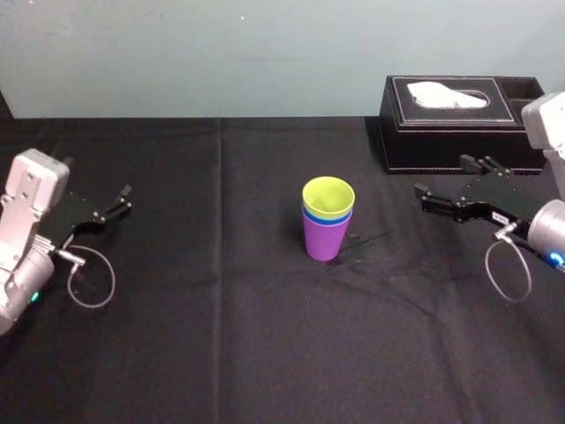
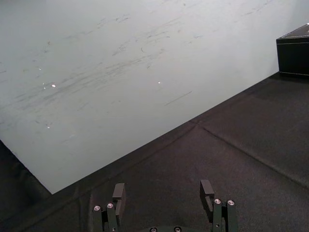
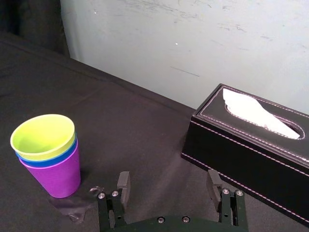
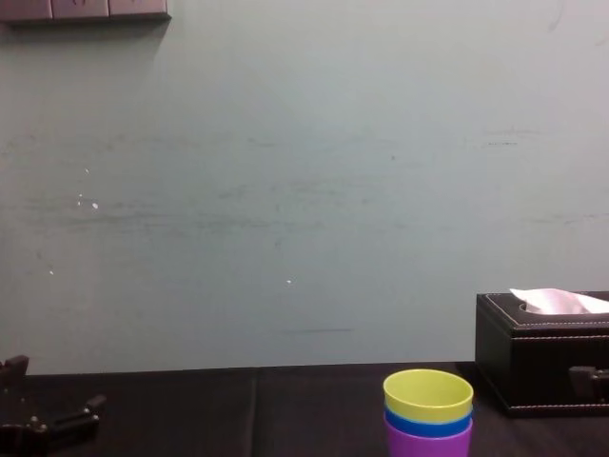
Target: Stack the three plastic cups sequentially using one hand.
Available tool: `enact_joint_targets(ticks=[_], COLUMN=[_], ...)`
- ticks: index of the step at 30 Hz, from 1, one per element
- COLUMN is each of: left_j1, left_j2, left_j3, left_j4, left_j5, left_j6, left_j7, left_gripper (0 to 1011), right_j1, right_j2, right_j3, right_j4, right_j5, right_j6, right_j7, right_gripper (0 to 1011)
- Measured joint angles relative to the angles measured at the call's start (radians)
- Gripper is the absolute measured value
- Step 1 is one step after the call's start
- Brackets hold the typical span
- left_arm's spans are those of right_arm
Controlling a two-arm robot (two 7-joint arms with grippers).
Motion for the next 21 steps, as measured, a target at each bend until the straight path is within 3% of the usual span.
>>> enact_joint_targets(ticks=[21], left_j1=[0.000], left_j2=[0.000], left_j3=[0.000], left_j4=[0.000], left_j5=[0.000], left_j6=[0.000], left_j7=[0.000], left_gripper=[1011], right_j1=[0.001], right_j2=[0.002], right_j3=[-0.002], right_j4=[-0.009], right_j5=[0.000], right_j6=[0.000], right_j7=[0.000], right_gripper=[1003])
